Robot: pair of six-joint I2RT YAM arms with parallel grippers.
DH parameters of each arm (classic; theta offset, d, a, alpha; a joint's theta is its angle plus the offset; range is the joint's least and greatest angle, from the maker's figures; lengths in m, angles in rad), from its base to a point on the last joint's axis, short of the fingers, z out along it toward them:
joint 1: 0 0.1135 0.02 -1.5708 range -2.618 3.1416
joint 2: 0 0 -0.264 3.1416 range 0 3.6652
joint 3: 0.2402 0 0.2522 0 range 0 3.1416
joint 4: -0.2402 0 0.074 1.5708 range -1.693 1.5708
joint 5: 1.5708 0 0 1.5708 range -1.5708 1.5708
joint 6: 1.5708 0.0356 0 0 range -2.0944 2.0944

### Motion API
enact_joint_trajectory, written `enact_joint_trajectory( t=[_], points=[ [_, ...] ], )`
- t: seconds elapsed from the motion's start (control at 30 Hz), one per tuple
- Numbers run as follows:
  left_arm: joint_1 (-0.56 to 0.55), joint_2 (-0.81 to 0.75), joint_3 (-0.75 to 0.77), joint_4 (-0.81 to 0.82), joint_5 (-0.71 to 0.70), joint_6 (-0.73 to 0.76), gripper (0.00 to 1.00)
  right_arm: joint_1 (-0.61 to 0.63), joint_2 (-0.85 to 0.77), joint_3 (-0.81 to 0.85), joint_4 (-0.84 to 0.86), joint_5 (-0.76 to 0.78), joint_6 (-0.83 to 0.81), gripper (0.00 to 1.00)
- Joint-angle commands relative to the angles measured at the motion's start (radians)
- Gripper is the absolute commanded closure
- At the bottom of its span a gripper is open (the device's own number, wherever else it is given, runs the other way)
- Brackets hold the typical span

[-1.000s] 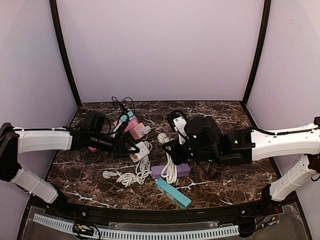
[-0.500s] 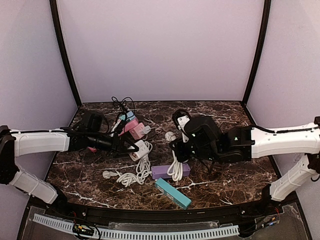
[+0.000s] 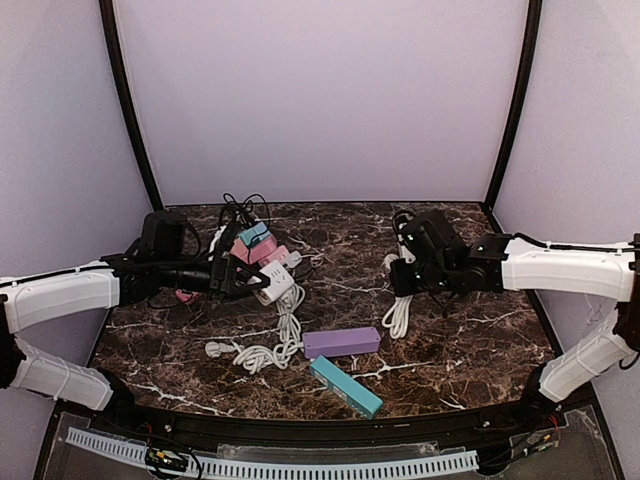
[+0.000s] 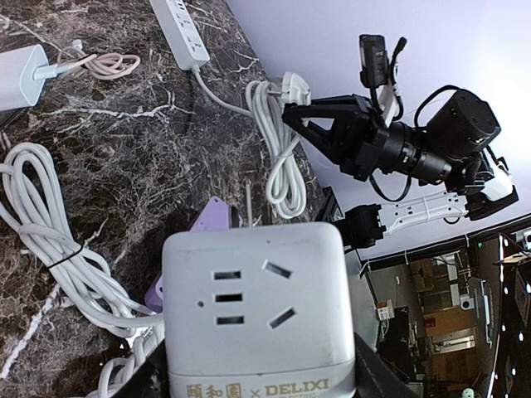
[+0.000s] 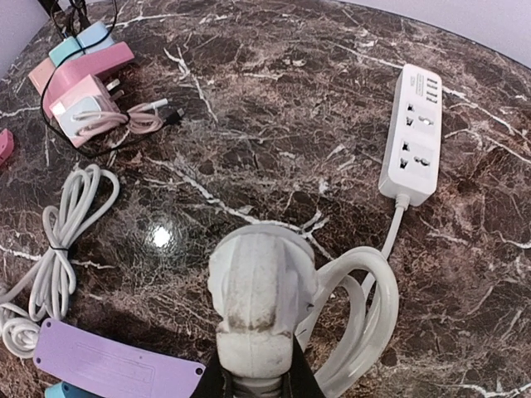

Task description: Pull the plug off the socket

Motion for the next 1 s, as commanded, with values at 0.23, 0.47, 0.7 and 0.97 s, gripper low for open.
enact_joint_trajectory(
  t=[0.23, 0.47, 0.7, 0.97],
  points=[
    [0.015, -0.066, 0.0, 0.045, 0.037, -0.016, 0.99, -0.006, 0.043, -0.156, 0.102, -0.118, 0.101, 1.0],
    [0.016, -0.075, -0.002, 0.042, 0.024, -0.035, 0.99, -0.019, 0.107, -0.163, 0.138, -0.146, 0.115, 0.74],
    [0.018, -0.087, -0.027, 0.064, -0.003, -0.083, 0.99, -0.019, 0.076, -0.17, 0.143, -0.149, 0.113, 0.34],
    [0.021, -0.087, -0.052, 0.098, -0.041, -0.155, 0.99, -0.018, -0.081, -0.21, 0.15, -0.151, 0.079, 0.2]
  ],
)
